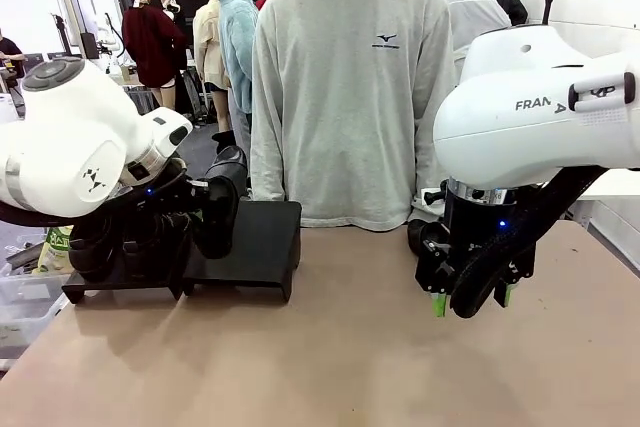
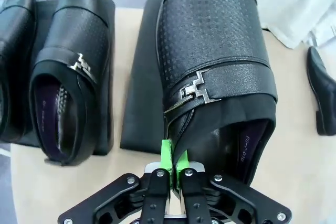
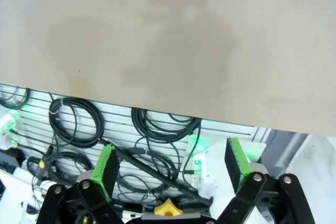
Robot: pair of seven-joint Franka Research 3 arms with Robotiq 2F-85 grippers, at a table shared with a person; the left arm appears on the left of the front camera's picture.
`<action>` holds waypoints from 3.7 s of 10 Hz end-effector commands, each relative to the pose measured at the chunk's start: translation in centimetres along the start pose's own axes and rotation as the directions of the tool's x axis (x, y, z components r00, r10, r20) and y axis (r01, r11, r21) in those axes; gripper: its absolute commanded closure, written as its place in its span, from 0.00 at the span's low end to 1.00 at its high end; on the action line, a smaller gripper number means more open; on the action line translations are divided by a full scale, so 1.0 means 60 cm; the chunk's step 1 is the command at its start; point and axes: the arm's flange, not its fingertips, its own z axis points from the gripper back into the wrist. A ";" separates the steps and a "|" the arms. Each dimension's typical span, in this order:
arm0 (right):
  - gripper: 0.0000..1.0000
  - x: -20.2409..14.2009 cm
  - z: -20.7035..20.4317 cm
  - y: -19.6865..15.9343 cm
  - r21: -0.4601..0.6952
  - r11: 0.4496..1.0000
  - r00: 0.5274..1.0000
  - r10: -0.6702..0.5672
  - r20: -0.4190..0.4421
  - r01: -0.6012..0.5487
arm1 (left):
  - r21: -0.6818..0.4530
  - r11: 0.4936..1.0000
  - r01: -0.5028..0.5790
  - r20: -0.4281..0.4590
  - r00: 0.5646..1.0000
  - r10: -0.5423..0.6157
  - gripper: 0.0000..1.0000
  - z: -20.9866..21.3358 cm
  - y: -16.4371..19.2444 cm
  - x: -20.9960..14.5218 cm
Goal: Organize the shoes by placing them on the stand.
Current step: Place the Shoe from the middle of the table onto the Shoes Stand, then pick up one Shoe and place it in the middle of the table.
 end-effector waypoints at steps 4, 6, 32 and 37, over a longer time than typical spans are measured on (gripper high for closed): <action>0.00 0.004 0.006 -0.002 -0.016 1.000 1.000 0.016 -0.010 -0.016 | -0.001 1.000 -0.016 -0.018 1.000 0.016 1.00 -0.018 -0.002 0.002; 0.00 0.004 0.006 -0.002 -0.016 1.000 1.000 0.016 -0.010 -0.016 | 0.028 0.999 0.032 -0.055 0.998 -0.030 1.00 -0.051 -0.004 0.020; 0.00 0.004 0.006 -0.002 -0.016 1.000 1.000 0.016 -0.010 -0.016 | 0.038 0.999 -0.017 -0.198 0.980 0.024 0.00 -0.128 0.030 0.059; 0.00 0.004 0.006 -0.002 -0.016 1.000 1.000 0.016 -0.010 -0.016 | 0.038 0.999 -0.017 -0.198 0.980 0.024 0.00 -0.128 0.030 0.059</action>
